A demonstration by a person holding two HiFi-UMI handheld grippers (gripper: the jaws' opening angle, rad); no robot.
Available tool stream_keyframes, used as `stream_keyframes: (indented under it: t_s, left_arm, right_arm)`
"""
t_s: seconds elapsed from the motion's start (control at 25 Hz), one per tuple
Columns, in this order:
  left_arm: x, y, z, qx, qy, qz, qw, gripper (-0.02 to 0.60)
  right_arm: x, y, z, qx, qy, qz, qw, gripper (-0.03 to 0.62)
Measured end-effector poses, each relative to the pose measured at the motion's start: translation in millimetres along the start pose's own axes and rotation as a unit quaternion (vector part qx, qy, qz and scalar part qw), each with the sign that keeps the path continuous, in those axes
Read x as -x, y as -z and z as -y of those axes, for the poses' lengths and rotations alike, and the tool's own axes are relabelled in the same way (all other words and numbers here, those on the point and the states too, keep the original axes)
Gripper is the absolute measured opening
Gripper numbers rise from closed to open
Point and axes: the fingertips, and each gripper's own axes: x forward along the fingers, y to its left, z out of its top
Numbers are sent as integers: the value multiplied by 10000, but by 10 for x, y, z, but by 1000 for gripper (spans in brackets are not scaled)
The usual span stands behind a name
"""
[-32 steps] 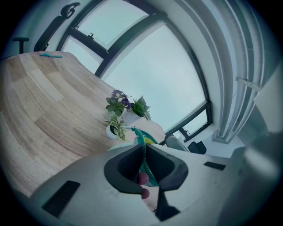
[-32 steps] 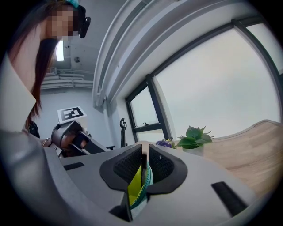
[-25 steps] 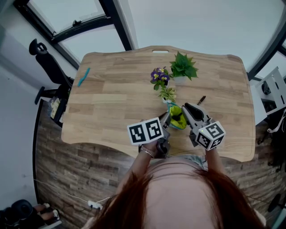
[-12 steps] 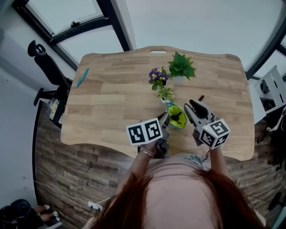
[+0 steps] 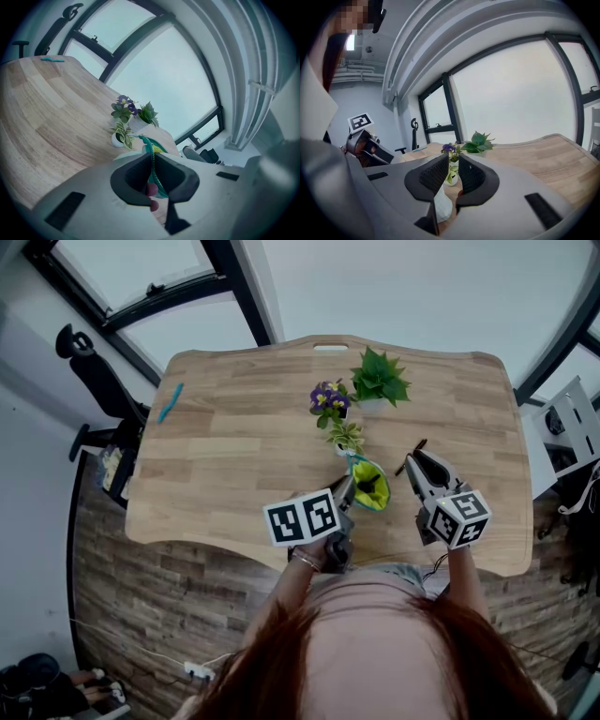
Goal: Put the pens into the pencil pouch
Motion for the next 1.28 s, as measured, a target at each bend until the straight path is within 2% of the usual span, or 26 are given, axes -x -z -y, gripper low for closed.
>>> stream_keyframes:
  t_s: [0.6,0.88,1.28]
  left_arm:
    - [-39,2,27,-38,14,-57,10000,15]
    - [-33,-9,20,23,16,-39,10000,15]
    - [-35,-14,-1,67,5,-56,10000,15]
  right_arm:
    - [-82,412,732,-614,878,-952,9897,40]
    - [-213,598,945,-1044,966,-1430,9794,67]
    - [-433,764,1209,-1674,1164,-1844,9615,111]
